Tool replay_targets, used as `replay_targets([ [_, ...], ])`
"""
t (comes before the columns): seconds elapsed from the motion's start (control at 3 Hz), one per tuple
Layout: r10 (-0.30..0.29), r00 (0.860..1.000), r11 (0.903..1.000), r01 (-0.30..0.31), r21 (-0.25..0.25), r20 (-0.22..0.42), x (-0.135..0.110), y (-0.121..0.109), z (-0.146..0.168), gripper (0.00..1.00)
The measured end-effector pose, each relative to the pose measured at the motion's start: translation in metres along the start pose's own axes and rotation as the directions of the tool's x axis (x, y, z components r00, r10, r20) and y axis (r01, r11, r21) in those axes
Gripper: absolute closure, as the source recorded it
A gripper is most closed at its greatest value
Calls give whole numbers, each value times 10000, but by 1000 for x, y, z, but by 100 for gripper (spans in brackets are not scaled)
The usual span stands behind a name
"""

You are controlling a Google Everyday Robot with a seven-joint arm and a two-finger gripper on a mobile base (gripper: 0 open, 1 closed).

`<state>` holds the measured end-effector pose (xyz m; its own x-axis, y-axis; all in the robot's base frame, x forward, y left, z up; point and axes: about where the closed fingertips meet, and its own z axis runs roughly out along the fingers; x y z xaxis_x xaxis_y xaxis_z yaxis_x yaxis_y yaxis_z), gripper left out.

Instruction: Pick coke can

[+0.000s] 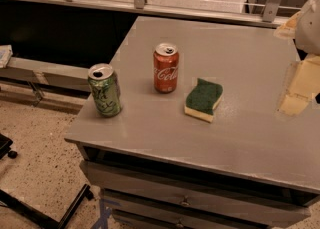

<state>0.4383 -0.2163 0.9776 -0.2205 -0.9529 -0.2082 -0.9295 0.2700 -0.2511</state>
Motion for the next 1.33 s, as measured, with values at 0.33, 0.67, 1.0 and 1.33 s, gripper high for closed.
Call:
replay_targets([
  [0.33,-106,9999,9999,105,128,110,-2,0,-3,0],
  [0.67,-284,9993,9990,276,340,237,-11,0,-11,0],
  [1.0,-512,9981,9976,494,491,349,-28,0,-19,0],
  [1.33,-835,9955,9948,805,624,459,-54,-1,-28,0],
])
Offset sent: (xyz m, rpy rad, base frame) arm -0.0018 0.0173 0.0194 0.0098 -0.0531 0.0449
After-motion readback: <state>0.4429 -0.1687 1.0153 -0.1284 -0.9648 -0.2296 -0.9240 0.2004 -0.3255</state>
